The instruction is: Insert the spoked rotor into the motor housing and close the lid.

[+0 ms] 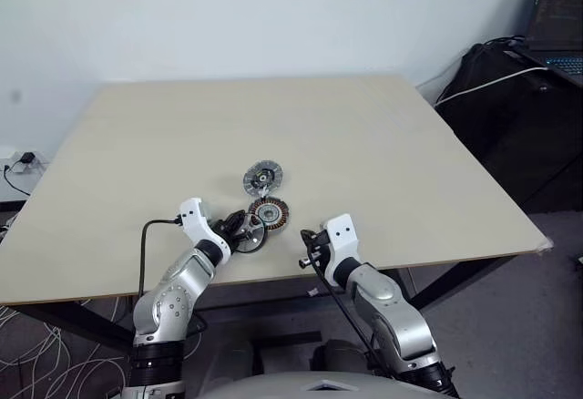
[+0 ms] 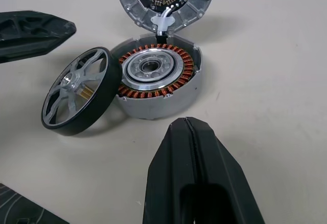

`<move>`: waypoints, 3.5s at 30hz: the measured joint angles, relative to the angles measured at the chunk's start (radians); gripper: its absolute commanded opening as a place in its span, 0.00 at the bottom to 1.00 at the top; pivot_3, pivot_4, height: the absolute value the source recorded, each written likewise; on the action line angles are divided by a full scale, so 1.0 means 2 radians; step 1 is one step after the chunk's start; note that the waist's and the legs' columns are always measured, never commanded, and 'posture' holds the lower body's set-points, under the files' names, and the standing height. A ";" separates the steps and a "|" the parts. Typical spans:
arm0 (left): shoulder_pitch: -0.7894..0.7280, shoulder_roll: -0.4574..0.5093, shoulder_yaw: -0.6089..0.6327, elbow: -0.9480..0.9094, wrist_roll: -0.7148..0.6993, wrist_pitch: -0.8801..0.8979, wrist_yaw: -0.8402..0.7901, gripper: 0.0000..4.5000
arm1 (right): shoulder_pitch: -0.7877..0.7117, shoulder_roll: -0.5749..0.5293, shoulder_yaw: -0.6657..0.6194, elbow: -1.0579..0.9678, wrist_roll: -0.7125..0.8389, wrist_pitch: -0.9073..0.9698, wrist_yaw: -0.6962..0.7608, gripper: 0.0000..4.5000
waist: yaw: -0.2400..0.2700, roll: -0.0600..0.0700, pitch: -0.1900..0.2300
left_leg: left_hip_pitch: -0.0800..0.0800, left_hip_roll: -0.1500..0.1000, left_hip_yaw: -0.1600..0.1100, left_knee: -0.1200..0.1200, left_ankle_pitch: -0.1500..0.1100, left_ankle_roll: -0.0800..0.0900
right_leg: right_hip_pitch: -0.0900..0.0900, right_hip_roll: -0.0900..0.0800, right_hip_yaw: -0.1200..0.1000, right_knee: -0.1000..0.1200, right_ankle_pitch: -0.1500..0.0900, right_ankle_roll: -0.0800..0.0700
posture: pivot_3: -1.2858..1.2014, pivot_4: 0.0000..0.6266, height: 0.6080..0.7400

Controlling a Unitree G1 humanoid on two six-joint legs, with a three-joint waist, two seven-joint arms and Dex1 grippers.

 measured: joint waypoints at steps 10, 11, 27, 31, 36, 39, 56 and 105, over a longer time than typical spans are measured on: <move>0.041 0.005 0.036 -0.004 -0.022 0.000 -0.025 0.48 | 0.001 -0.002 0.001 0.000 0.000 0.000 -0.004 0.00 | 0.000 0.000 0.000 | 0.000 0.000 0.000 0.000 0.000 0.000 | 0.000 0.000 0.000 0.000 0.000 0.000 | 0.52 0.00 1.00; 0.044 0.004 0.037 -0.004 -0.022 0.000 -0.024 0.48 | 0.000 -0.002 0.001 0.000 0.000 0.000 -0.004 0.00 | 0.000 0.000 0.000 | 0.000 0.000 0.000 0.000 0.000 0.000 | 0.000 0.000 0.000 0.000 0.000 0.000 | 0.52 0.00 1.00; 0.018 0.034 0.026 0.017 0.022 0.034 0.005 0.48 | 0.000 -0.002 0.001 -0.001 0.002 0.000 -0.003 0.00 | 0.000 0.000 0.000 | 0.000 0.000 0.000 0.000 0.000 0.000 | 0.000 0.000 0.000 0.000 0.000 0.000 | 0.52 0.00 1.00; 0.003 0.036 0.026 0.025 0.024 0.043 0.001 0.48 | 0.000 -0.001 0.001 -0.001 0.003 0.000 -0.005 0.00 | 0.000 0.000 0.000 | 0.000 0.000 0.000 0.000 0.000 0.000 | 0.000 0.000 0.000 0.000 0.000 0.000 | 0.52 0.00 1.00; -0.003 0.043 0.026 0.027 0.026 0.055 -0.007 0.48 | 0.000 -0.001 0.001 -0.001 0.004 0.000 -0.005 0.00 | 0.000 0.000 0.000 | 0.000 0.000 0.000 0.000 0.000 0.000 | 0.000 0.000 0.000 0.000 0.000 0.000 | 0.52 0.00 1.00; -0.005 0.046 0.026 0.029 0.026 0.065 -0.008 0.48 | 0.000 -0.001 0.001 -0.001 0.004 0.000 -0.005 0.00 | 0.000 0.000 0.000 | 0.000 0.000 0.000 0.000 0.000 0.000 | 0.000 0.000 0.000 0.000 0.000 0.000 | 0.52 0.00 1.00; -0.015 0.054 0.024 0.033 0.046 0.093 -0.009 0.28 | 0.000 0.000 0.000 -0.001 0.004 0.000 -0.006 0.00 | 0.000 0.000 0.000 | 0.000 0.000 0.000 -0.001 0.000 0.000 | 0.000 -0.001 0.000 0.000 0.000 0.000 | 0.52 0.00 1.00; -0.106 0.027 -0.004 -0.029 0.036 0.188 0.042 0.00 | 0.000 0.003 -0.003 -0.001 0.008 0.000 -0.009 0.00 | 0.000 0.000 0.000 | 0.000 0.000 0.000 0.000 0.000 -0.001 | 0.000 0.002 0.000 0.000 0.000 0.000 | 0.52 0.00 1.00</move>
